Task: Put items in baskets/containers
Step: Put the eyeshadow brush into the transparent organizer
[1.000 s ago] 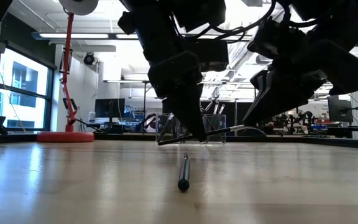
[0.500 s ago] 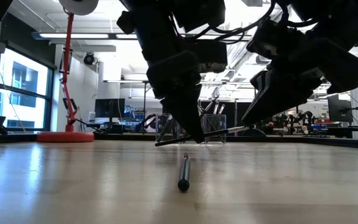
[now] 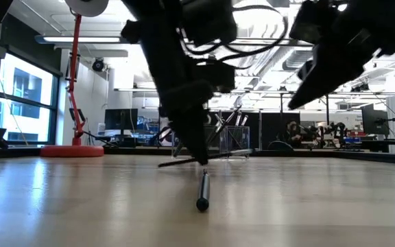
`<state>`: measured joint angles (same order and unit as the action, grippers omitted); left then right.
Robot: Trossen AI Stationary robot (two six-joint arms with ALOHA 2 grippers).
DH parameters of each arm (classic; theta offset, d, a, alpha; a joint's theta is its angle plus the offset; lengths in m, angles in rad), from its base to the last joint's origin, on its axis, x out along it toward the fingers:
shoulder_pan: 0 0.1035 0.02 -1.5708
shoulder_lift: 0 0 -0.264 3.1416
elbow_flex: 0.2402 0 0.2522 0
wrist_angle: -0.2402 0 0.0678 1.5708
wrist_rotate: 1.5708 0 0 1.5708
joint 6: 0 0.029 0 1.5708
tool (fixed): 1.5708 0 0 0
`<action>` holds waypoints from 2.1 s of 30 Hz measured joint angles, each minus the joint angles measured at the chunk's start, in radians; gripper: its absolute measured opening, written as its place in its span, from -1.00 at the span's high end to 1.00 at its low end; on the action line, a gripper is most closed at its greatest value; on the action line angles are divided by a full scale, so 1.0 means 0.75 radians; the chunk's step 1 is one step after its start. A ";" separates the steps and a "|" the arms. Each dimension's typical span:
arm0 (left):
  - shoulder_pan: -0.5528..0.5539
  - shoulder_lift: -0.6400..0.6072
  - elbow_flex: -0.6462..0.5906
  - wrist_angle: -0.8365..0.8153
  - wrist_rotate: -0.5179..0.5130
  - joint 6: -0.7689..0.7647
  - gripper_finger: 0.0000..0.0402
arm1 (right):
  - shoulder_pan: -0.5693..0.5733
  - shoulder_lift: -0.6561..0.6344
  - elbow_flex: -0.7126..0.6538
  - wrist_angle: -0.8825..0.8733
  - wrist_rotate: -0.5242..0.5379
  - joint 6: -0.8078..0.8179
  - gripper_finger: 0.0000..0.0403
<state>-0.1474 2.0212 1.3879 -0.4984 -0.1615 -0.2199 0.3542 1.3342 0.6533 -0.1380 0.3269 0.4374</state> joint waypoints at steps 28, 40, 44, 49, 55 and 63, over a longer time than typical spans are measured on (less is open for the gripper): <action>0.763 -0.467 -0.798 1.827 0.325 -0.253 0.96 | -0.087 -0.157 -0.721 0.866 0.005 0.605 0.98; 0.751 -0.313 -0.785 1.983 0.385 -0.141 0.95 | -0.201 -0.158 -0.779 1.019 -0.041 0.579 0.99; 0.757 -0.320 -0.784 1.982 0.387 -0.131 0.96 | -0.241 -0.158 -0.779 1.019 -0.084 0.550 0.98; 0.763 -0.408 -0.868 1.990 0.382 -0.089 0.97 | -0.264 -0.158 -0.779 1.009 -0.158 0.546 0.99; 0.763 -0.498 -1.081 2.140 0.242 -0.065 0.97 | -0.263 -0.158 -0.779 1.001 -0.217 0.555 0.99; 0.764 -0.411 -1.110 2.224 0.231 -0.065 0.97 | -0.264 -0.158 -0.779 0.997 -0.164 0.521 0.99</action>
<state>0.4255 1.7129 0.5558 1.1693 0.0117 -0.2686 0.1562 1.2160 0.0692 0.6094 0.2035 0.8284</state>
